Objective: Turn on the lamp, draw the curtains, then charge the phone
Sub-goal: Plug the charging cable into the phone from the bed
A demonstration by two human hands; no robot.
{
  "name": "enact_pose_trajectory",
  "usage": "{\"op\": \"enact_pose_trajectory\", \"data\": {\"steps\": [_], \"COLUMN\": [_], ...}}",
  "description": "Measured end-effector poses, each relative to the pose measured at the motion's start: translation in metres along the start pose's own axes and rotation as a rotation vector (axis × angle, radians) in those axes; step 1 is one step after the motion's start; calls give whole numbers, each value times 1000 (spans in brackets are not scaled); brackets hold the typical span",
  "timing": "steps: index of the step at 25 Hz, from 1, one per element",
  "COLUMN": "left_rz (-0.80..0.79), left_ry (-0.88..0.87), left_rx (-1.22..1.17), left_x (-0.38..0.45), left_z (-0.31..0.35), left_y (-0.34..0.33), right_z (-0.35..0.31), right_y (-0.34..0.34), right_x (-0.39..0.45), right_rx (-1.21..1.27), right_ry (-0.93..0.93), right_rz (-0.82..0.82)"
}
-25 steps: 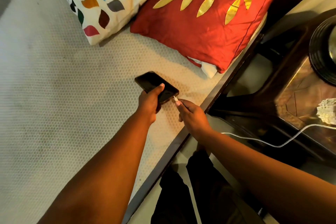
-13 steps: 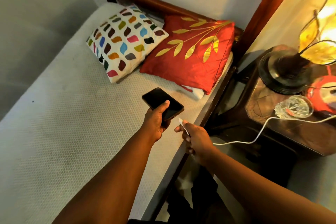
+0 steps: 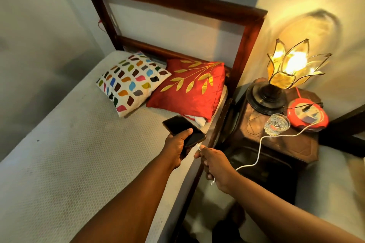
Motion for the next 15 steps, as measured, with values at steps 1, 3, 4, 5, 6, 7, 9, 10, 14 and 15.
{"op": "enact_pose_trajectory", "data": {"steps": [1, 3, 4, 5, 6, 7, 9, 10, 14, 15], "left_rz": [-5, -13, -17, -18, -17, -15, -5, -10, -66, -73], "left_ry": [-17, -70, -97, -118, -125, -122, -72, -34, 106, 109], "left_rx": [-7, 25, 59, 80, 74, 33, -62, -90, -170, -176], "left_x": [-3, -8, -11, -15, -20, -26, -38, -44, -77, -81], "left_z": [2, 7, 8, 10, 9, 7, -4, -11, -32, -33], "left_y": [-5, -17, -24, -33, -43, -55, -80, -93, -161, -171], "right_z": [-2, -7, -8, -11, -14, -18, -24, -26, -30, -32], "right_y": [5, 17, 25, 33, 43, 55, 82, 95, 155, 162], "right_x": [-6, -16, -22, -27, -31, -35, -43, -47, -64, -66], "right_rx": [-24, -68, -82, -94, -102, -106, -98, -100, -90, -81], "right_ry": [6, -6, -15, -18, -10, 7, 48, 69, 117, 124], "right_rz": [11, 38, 47, 50, 46, 42, 39, 38, 44, 38]}}
Point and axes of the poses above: each hand's wrist, its own x-axis towards the middle knuckle, its own y-axis out of the back of the hand, z = x × y, the point moved 7 cm from there along x, towards the middle knuckle, and after that the axes turned 15 degrees about -y, right-handed, at the moved point
